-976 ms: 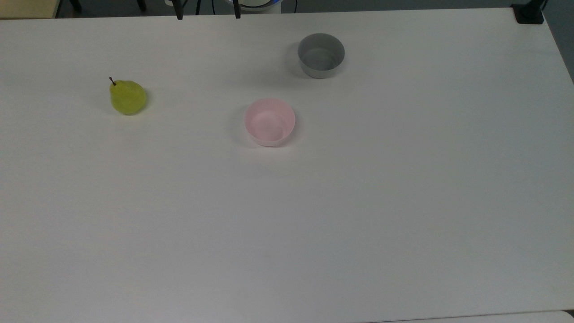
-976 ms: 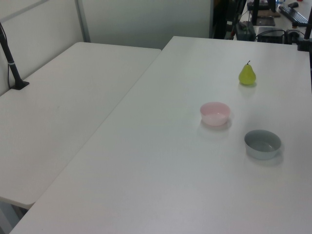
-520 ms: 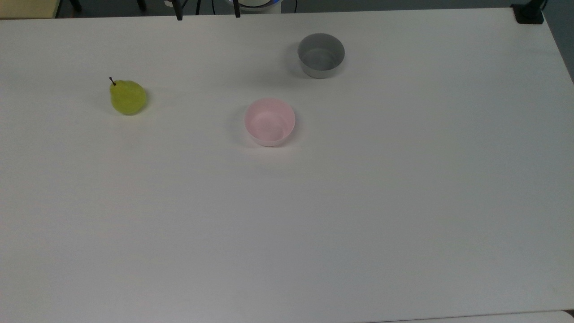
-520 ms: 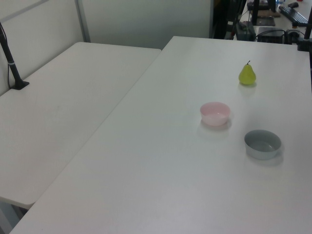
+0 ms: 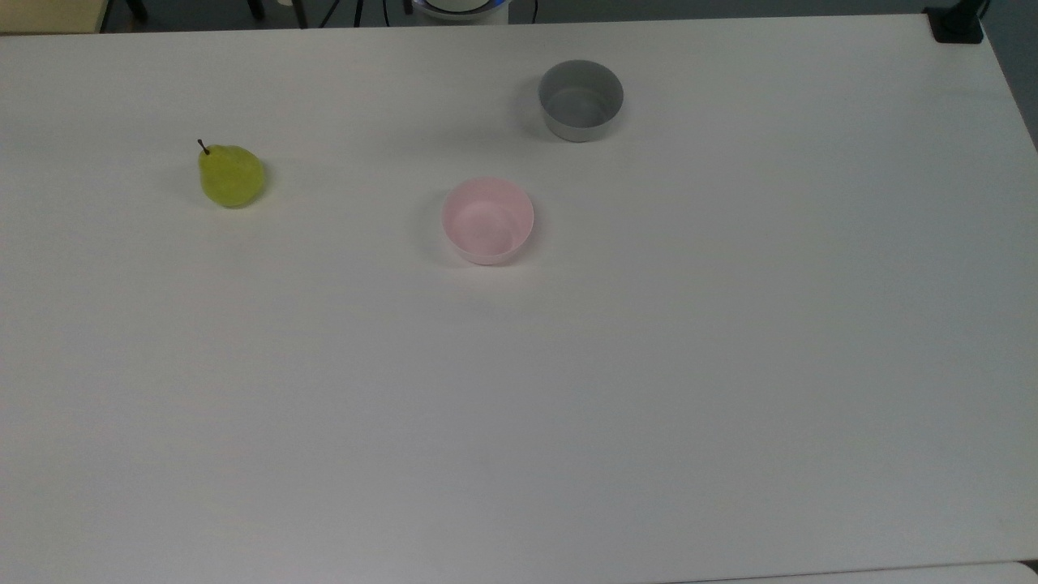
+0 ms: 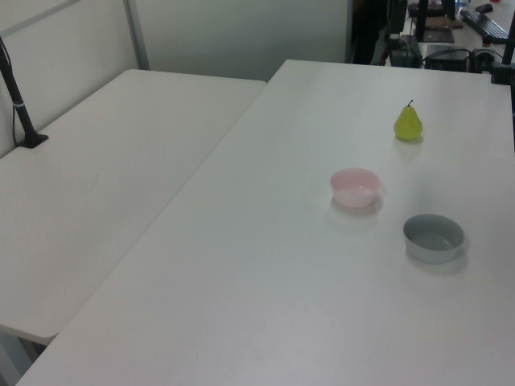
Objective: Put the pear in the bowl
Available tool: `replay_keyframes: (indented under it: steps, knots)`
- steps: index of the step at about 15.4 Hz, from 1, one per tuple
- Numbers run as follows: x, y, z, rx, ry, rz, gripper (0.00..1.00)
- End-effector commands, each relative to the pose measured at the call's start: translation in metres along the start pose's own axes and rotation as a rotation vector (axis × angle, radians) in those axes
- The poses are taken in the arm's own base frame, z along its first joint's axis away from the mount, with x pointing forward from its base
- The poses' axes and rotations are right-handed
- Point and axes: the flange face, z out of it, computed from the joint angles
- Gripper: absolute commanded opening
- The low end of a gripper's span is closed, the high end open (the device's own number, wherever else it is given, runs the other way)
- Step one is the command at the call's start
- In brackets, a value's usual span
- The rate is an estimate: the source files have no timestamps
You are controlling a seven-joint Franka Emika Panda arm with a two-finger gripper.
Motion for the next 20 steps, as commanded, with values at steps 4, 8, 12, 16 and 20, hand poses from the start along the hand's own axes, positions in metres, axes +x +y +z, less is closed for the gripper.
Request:
replay_keyframes:
  steps: [4, 8, 12, 16, 20]
  knots:
    - [-0.044, 0.074, 0.005, -0.009, -0.065, -0.097, 1.00]
    - [-0.069, 0.111, 0.035, 0.018, -0.119, -0.069, 1.00]
    - [-0.083, 0.130, 0.088, 0.015, -0.110, -0.031, 1.00]
    - [-0.095, 0.151, 0.138, -0.007, -0.072, 0.016, 1.00]
    - [-0.111, 0.170, 0.193, -0.039, -0.035, 0.059, 1.00]
